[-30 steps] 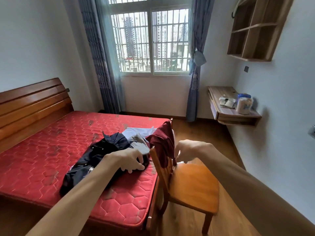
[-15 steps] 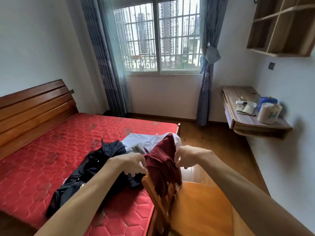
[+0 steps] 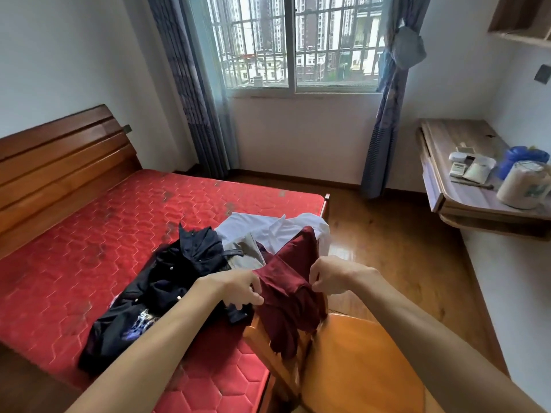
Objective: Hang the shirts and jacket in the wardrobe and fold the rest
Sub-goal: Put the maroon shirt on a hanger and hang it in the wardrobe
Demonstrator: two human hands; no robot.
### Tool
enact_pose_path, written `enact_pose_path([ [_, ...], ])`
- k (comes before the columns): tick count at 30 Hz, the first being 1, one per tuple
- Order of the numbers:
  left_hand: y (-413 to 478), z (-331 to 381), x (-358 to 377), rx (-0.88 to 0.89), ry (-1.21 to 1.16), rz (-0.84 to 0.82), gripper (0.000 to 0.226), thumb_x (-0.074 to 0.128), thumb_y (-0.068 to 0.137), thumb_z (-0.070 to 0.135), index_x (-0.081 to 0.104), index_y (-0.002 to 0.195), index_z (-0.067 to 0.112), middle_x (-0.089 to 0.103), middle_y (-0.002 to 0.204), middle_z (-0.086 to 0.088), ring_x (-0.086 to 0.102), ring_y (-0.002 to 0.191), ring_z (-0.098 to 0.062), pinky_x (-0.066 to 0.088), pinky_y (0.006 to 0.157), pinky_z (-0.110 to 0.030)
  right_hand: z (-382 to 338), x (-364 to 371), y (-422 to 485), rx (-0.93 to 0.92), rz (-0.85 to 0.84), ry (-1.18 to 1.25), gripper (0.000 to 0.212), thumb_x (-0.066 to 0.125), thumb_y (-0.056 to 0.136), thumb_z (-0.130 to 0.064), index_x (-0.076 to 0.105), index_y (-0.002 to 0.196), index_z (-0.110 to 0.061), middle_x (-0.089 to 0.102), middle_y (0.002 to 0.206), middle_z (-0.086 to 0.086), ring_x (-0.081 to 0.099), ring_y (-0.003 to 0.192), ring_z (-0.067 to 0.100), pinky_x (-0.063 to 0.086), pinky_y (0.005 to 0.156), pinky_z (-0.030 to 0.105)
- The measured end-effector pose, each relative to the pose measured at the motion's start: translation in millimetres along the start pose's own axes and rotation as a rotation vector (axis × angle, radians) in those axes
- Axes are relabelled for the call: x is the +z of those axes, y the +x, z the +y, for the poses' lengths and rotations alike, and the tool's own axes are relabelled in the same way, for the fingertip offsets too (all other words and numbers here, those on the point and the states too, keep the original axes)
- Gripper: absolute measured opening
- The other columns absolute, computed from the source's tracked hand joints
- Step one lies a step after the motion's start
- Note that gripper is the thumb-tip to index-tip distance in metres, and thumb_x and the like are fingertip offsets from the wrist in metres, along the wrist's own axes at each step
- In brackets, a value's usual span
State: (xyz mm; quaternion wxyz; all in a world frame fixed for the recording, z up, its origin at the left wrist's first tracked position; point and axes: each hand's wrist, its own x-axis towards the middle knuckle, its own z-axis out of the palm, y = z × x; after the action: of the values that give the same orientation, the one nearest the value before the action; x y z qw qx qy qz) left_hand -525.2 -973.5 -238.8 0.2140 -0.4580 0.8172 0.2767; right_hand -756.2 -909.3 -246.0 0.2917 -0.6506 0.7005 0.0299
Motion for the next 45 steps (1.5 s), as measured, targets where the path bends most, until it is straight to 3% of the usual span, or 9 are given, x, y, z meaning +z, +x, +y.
enact_pose_path([
  [11,100.9,-50.2,-39.3,0.061,0.002,-0.01,0.026,0.058,0.093,0.039,0.069,0.107,0.019,0.073,0.107,-0.009,0.065,0.071,-0.011,0.057,0.082,-0.038,3.2,-33.6,102.8,0.066,-0.036,-0.039,0.028,0.051,0.088,-0.011,0.072,0.107,-0.009,0.071,0.107,0.012,0.07,0.091,0.028,0.06,0.083,0.042],
  [16,142.3,-57.2,-16.6,0.072,-0.073,0.058,0.039,0.058,0.097,0.04,0.064,0.119,0.008,0.068,0.117,-0.009,0.063,0.106,-0.024,0.05,0.093,-0.037,5.1,-21.3,126.2,0.089,-0.047,0.044,0.038,0.056,0.094,-0.021,0.059,0.132,-0.015,0.063,0.128,0.005,0.061,0.113,0.023,0.051,0.098,0.032],
  [21,170.0,-65.7,29.1,0.017,-0.105,0.101,0.043,0.054,0.093,0.055,0.053,0.114,0.017,0.064,0.116,-0.009,0.06,0.11,-0.031,0.049,0.09,-0.041,4.5,12.4,146.3,0.123,-0.121,0.085,0.066,0.059,0.096,-0.04,0.034,0.151,-0.013,0.048,0.148,0.011,0.049,0.133,0.027,0.043,0.106,0.035],
  [29,171.5,-75.0,29.2,-0.024,-0.441,0.326,0.032,0.082,0.073,0.04,0.051,0.069,0.033,0.065,0.081,0.009,0.062,0.08,-0.014,0.047,0.072,-0.031,2.9,23.8,176.9,0.129,-0.146,0.115,0.084,0.062,0.094,-0.04,0.011,0.157,-0.017,0.053,0.141,0.016,0.056,0.124,0.03,0.049,0.101,0.039],
  [34,154.9,-77.3,-4.7,0.149,-0.802,0.29,0.029,0.08,0.075,0.004,0.063,0.066,0.026,0.054,0.06,0.012,0.047,0.057,0.001,0.041,0.067,-0.02,-5.6,10.9,188.6,0.059,-0.055,0.05,0.086,0.056,0.092,-0.009,0.002,0.158,-0.024,0.041,0.149,0.015,0.05,0.129,0.032,0.044,0.106,0.04],
  [38,126.2,-78.4,-54.7,0.303,-0.934,0.27,0.029,0.07,0.081,-0.005,0.069,0.067,0.02,0.062,0.07,0.007,0.056,0.074,-0.008,0.044,0.079,-0.02,-13.2,-7.0,192.0,-0.069,0.078,0.019,0.081,0.06,0.083,-0.001,0.027,0.153,-0.024,0.013,0.164,0.009,0.03,0.144,0.035,0.037,0.112,0.046],
  [41,94.6,-76.3,-92.4,0.377,-1.022,0.324,0.016,0.067,0.084,-0.006,0.069,0.079,0.009,0.066,0.078,0.004,0.059,0.081,-0.007,0.045,0.083,-0.016,-18.8,-27.3,193.0,-0.159,0.163,0.009,0.032,0.05,0.077,-0.011,0.069,0.101,-0.022,0.058,0.137,0.008,0.05,0.129,0.031,0.043,0.104,0.045],
  [43,77.2,-78.3,-108.1,0.376,-1.039,0.391,0.013,0.067,0.087,-0.001,0.069,0.084,0.012,0.067,0.084,0.004,0.06,0.085,-0.006,0.044,0.088,-0.016,-24.5,-40.0,193.1,-0.182,0.232,0.064,0.03,0.043,0.076,-0.012,0.068,0.089,-0.022,0.071,0.1,-0.003,0.064,0.101,0.024,0.05,0.089,0.042],
  [45,63.2,-85.3,-114.8,0.324,-0.984,0.449,0.006,0.07,0.089,0.011,0.07,0.088,0.017,0.069,0.088,0.0,0.063,0.089,-0.008,0.043,0.096,-0.022,-35.1,-52.2,189.7,-0.201,0.321,0.123,0.023,0.048,0.087,-0.006,0.064,0.095,-0.021,0.069,0.094,-0.003,0.064,0.095,0.023,0.049,0.083,0.034],
])
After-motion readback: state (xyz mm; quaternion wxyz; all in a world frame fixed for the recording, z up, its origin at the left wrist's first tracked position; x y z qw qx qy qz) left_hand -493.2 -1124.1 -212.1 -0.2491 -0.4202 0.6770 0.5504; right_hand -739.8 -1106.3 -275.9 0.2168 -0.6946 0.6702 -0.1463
